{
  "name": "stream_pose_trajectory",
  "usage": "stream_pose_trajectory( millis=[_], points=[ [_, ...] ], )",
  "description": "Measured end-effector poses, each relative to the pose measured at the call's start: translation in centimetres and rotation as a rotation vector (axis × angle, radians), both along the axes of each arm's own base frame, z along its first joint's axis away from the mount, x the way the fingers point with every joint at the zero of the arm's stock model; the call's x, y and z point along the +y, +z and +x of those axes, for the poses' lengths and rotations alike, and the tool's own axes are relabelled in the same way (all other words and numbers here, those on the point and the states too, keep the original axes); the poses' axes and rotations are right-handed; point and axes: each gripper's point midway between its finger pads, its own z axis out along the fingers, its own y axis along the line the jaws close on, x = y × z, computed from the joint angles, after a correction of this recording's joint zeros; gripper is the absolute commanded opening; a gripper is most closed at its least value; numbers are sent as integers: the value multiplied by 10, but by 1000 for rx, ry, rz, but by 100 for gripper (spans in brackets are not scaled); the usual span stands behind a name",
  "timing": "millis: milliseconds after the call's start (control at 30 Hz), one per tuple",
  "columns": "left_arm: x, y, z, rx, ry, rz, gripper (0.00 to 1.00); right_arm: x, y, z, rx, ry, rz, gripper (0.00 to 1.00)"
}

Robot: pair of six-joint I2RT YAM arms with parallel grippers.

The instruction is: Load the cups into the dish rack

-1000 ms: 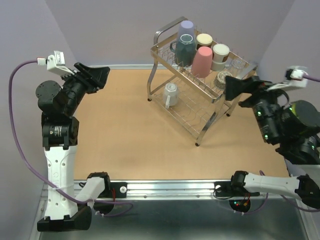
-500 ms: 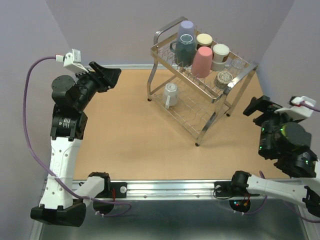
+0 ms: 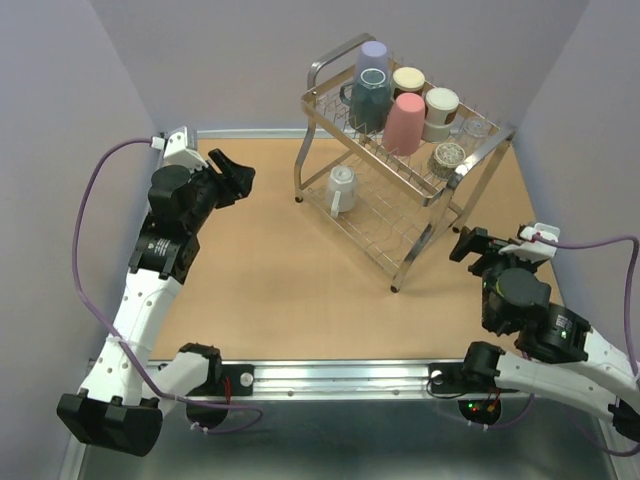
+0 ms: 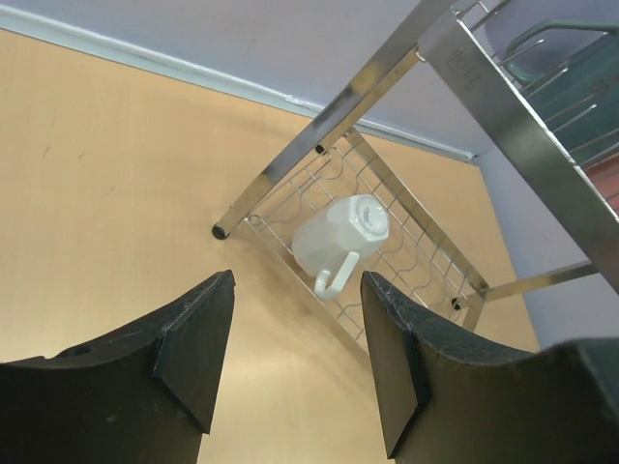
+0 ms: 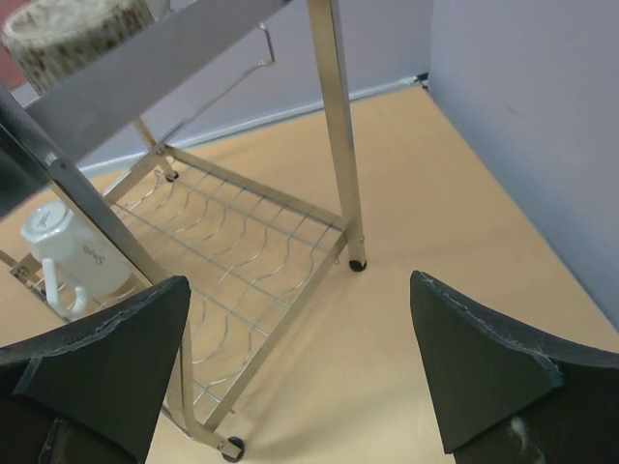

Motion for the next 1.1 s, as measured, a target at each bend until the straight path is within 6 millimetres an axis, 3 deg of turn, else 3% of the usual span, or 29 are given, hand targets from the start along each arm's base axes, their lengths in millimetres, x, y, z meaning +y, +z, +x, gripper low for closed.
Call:
stream_pose_trajectory(
  millis=[133,367,500,633,767,867,1100],
  points=[
    [4,-9,-6,6,15,5,65,8,-27,1,10,28,31,100],
    [4,-8,-11,-8,10,0,65,47,-77,14,122,106,-67,100],
    [4,-7,-13,-11,3,1,65,55,-94,21,182,123,-95,100],
    [3,-7,-17,-16,-4,3,65,39,-105,39,232,56,-43,100],
    [4,-9,-23,-9,-12,8,66,-7,-105,59,242,-98,12,100],
    [5,-8,-27,-11,-12,14,65,-39,-107,60,258,-194,17,100],
    [10,-2,-43,-36,-7,21,65,-41,-85,48,158,-144,92,100]
  ],
)
